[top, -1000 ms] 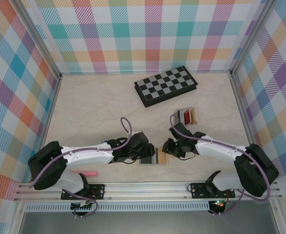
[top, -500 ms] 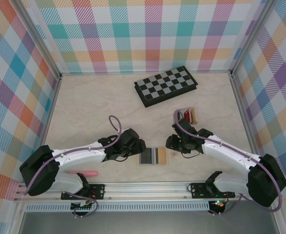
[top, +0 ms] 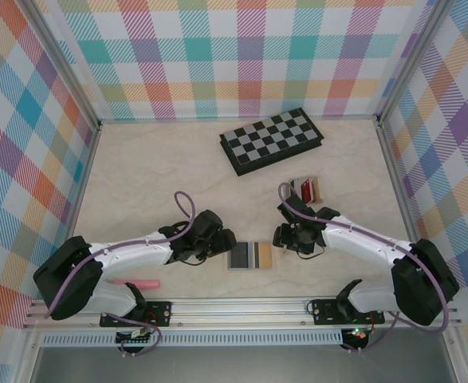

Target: Put the credit cards into the card holder

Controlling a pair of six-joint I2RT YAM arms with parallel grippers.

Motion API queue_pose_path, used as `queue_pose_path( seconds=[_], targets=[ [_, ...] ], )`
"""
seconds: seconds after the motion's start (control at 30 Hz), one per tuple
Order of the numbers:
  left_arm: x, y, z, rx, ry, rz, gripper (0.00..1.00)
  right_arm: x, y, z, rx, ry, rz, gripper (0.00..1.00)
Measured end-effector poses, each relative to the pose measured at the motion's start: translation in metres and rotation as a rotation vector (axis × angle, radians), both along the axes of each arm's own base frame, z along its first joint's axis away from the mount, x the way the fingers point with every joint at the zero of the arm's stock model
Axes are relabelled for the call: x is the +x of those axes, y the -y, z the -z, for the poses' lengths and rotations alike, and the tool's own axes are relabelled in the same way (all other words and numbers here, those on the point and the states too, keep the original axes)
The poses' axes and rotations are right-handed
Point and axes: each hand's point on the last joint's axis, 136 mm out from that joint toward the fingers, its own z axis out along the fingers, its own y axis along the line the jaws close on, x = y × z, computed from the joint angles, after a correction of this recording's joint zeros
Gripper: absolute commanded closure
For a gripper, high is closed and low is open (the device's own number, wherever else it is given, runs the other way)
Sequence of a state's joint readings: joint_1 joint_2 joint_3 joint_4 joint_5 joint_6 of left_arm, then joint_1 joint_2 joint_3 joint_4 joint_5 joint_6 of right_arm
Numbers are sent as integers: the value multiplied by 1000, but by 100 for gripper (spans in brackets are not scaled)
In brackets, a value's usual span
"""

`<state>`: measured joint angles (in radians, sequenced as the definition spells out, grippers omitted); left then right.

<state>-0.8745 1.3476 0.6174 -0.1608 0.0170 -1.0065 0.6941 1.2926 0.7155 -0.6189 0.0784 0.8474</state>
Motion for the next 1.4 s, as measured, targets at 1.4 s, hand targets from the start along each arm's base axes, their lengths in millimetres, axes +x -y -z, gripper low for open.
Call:
queue_pose_path(
  seconds=[1.4],
  targets=[
    [-4,24,9,-81,-51,59,60,-15,-16,27,52,-125,-56,79]
  ],
)
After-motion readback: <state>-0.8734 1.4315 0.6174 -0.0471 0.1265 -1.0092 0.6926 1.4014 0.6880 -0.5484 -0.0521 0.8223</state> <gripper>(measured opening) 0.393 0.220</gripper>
